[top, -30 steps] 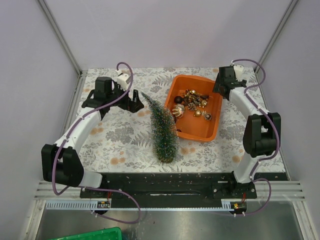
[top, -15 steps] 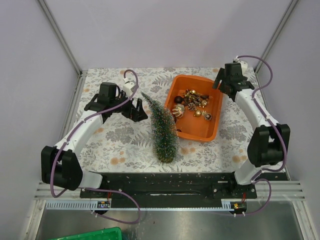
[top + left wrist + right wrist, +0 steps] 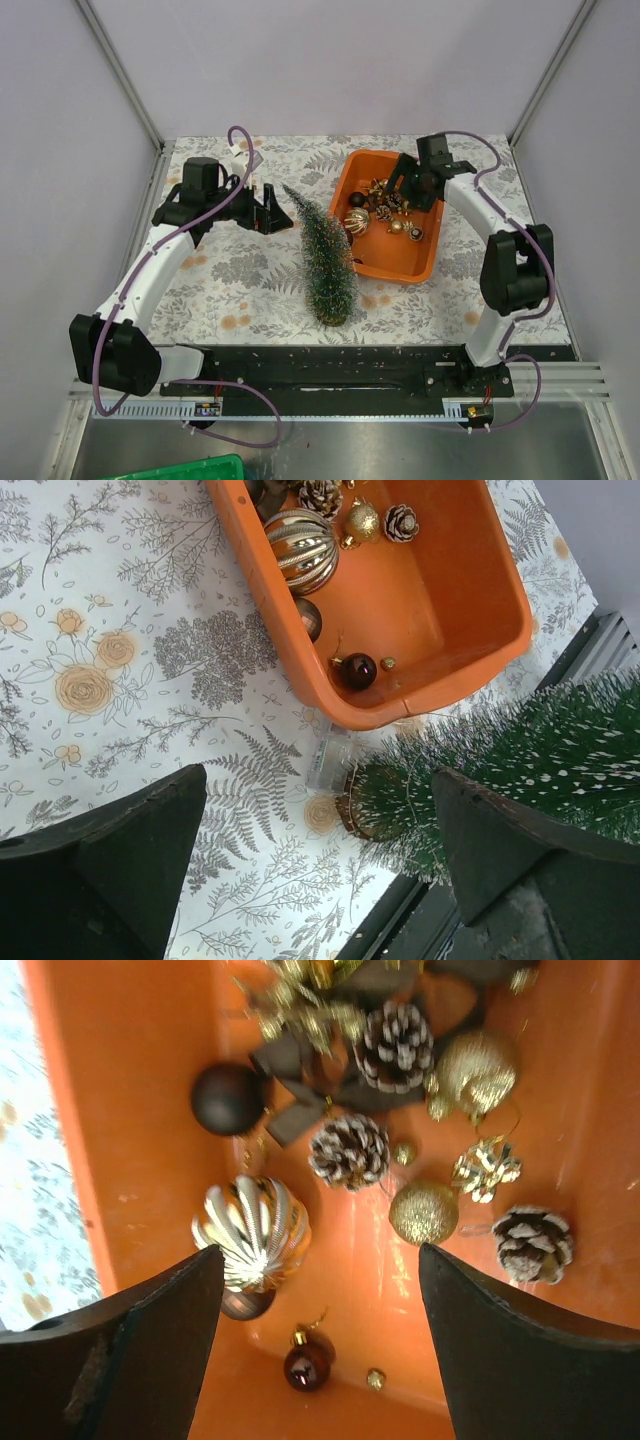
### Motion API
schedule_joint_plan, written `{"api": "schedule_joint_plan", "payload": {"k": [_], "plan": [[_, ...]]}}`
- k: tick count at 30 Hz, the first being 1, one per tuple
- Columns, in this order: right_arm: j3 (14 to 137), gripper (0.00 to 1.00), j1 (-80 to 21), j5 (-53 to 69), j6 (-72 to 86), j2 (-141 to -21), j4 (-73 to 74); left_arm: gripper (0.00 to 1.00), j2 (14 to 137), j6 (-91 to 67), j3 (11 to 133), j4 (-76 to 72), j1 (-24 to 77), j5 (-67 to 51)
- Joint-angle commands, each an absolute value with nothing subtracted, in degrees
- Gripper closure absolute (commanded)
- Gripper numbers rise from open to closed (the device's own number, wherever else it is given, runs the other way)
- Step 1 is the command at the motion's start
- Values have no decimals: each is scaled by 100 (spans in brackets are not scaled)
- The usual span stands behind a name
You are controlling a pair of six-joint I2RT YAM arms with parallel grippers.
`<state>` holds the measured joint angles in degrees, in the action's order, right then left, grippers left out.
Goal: Decorate the small christmas tree
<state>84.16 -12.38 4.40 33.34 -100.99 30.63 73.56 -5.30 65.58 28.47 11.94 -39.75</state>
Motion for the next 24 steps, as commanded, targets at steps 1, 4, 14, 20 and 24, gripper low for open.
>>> {"api": "schedule_joint_plan", "payload": {"k": [1, 4, 14, 20, 24], "plan": [[8675, 15, -1424, 729, 3621, -10441, 3498, 1, 7154, -712, 6882, 2970, 1187, -4061], [8710, 16, -1441, 756, 3744, -10625, 3559, 1, 7146, -624, 6926, 3006, 1187, -4008], [9754, 21, -1459, 598, 3771, -11723, 4419, 1, 7172, -352, 6996, 3041, 1186, -3736], [10423, 24, -1564, 554, 3630, -12269, 5044, 1, 7286, -115, 6979, 2979, 1178, -3516], [10652, 27, -1565, 633, 3612, -12489, 5308, 1, 7269, 113, 6970, 3032, 1169, -3419]]}}
